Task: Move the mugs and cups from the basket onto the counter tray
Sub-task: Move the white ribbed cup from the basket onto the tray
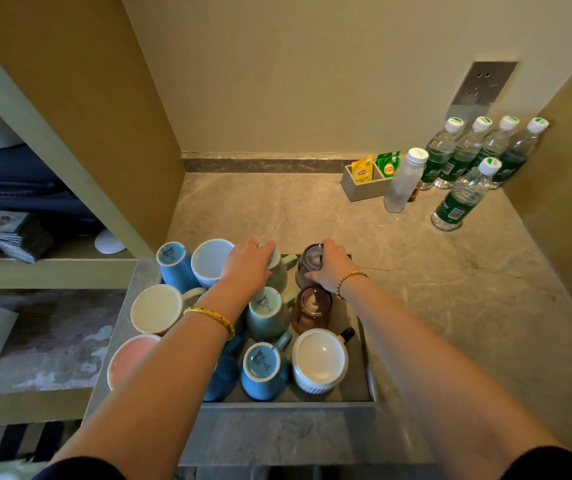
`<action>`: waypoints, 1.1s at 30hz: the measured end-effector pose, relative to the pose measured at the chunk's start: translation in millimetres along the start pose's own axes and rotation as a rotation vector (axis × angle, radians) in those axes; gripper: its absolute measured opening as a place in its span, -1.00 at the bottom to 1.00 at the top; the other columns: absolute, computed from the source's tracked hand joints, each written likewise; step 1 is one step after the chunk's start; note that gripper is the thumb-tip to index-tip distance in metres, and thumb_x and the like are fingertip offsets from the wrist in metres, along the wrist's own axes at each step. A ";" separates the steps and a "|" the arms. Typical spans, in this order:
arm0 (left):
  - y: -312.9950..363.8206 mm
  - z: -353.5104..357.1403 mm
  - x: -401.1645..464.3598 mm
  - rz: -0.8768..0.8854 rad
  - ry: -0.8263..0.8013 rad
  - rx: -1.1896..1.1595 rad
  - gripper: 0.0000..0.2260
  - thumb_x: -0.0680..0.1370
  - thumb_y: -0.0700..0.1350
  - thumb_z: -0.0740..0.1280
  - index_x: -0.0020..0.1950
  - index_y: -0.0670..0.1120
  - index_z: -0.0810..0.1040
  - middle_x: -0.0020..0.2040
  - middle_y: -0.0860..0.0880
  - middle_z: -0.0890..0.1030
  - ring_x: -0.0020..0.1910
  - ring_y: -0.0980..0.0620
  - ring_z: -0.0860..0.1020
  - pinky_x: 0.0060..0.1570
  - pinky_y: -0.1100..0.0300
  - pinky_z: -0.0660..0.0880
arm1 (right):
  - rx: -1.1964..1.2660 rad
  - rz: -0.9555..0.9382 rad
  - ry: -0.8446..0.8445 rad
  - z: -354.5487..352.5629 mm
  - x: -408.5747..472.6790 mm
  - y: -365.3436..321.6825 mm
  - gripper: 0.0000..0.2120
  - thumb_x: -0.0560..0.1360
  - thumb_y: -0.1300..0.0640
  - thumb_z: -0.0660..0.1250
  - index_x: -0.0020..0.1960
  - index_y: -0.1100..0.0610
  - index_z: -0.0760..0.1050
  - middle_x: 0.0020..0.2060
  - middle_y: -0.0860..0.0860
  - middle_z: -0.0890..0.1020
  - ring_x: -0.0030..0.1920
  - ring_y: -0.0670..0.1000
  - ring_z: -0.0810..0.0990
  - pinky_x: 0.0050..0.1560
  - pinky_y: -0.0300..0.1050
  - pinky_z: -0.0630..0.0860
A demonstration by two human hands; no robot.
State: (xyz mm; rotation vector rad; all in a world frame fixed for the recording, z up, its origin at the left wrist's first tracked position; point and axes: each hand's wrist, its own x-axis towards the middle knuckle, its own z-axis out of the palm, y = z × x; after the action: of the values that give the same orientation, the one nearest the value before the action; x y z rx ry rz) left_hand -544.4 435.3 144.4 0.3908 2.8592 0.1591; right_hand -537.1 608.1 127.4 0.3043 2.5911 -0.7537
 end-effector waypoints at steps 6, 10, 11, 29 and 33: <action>0.6 1.5 0.4 -0.009 0.009 -0.056 -0.50 0.54 -0.10 0.31 0.44 -0.01 0.24 0.28 -0.18 0.41 0.23 -0.19 0.42 0.17 -0.03 0.41 | -0.006 -0.012 -0.032 2.5 2.8 -11.0 -0.33 0.43 0.02 0.42 0.37 0.17 0.13 0.28 0.20 0.29 0.17 0.20 0.46 -0.03 -0.05 0.42; 0.7 4.4 0.2 -0.012 0.015 -0.063 -0.50 0.54 -0.10 0.30 0.45 -0.01 0.22 0.30 -0.18 0.40 0.24 -0.20 0.40 0.16 -0.02 0.41 | 0.007 -0.015 -0.024 1.9 0.3 -7.2 -0.31 0.41 0.02 0.44 0.38 0.16 0.14 0.29 0.20 0.31 0.20 0.20 0.44 0.07 -0.01 0.46; 1.1 5.4 0.1 -0.013 0.011 -0.051 -0.48 0.55 -0.08 0.29 0.46 -0.01 0.19 0.33 -0.18 0.38 0.26 -0.20 0.39 0.18 -0.03 0.39 | 0.014 -0.020 -0.028 1.4 -1.3 -6.2 -0.28 0.41 0.01 0.44 0.41 0.16 0.12 0.31 0.20 0.30 0.24 0.21 0.42 0.12 0.00 0.45; 28.7 3.1 -66.7 0.321 -0.016 -0.156 -0.78 0.55 -0.02 0.26 0.14 -0.07 0.46 0.13 -0.08 0.49 0.11 -0.06 0.50 0.04 0.06 0.46 | -0.193 0.046 -0.327 -3.9 -89.5 11.7 -0.40 0.54 -0.20 0.13 0.36 0.24 0.30 0.29 0.20 0.45 0.24 0.17 0.46 -0.01 -0.15 0.42; 22.9 0.8 -84.1 0.408 -0.174 0.008 -0.67 0.48 0.10 0.35 0.14 -0.05 0.47 0.12 -0.07 0.48 0.12 -0.06 0.45 0.05 0.04 0.45 | -0.235 0.183 -0.474 0.3 -104.2 2.2 -0.34 0.46 -0.19 0.29 0.37 0.23 0.29 0.29 0.18 0.45 0.13 0.12 0.56 0.17 -0.01 0.52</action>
State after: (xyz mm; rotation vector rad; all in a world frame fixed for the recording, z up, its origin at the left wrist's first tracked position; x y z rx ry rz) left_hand -460.1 434.1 166.3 0.9378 2.5771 0.1773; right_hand -444.0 600.4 173.5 0.2504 2.1392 -0.3922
